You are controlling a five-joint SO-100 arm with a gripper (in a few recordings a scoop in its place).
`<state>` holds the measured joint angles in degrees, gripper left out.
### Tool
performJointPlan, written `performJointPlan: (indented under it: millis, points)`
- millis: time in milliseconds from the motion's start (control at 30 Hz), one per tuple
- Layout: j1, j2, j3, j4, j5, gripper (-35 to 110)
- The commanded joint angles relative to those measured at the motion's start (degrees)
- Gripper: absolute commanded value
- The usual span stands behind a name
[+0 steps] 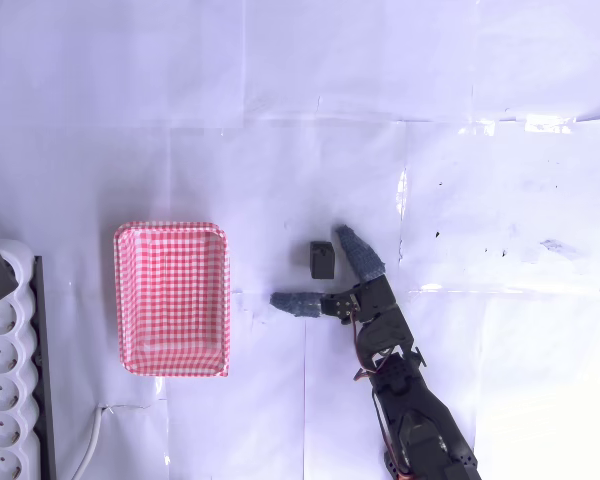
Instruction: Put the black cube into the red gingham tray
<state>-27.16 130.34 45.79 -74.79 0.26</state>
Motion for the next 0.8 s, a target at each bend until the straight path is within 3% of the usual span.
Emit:
performJointPlan:
  millis: [0,233,600,767]
  points:
    - [-1.58,0.7,2.99,-2.29,-0.7,60]
    - [-1.58,1.23,3.34,-4.13,-2.2,54]
    - [-2.02,1.67,3.6,-5.62,-2.72,25]
    - [-2.02,1.76,3.69,-5.62,-2.46,21]
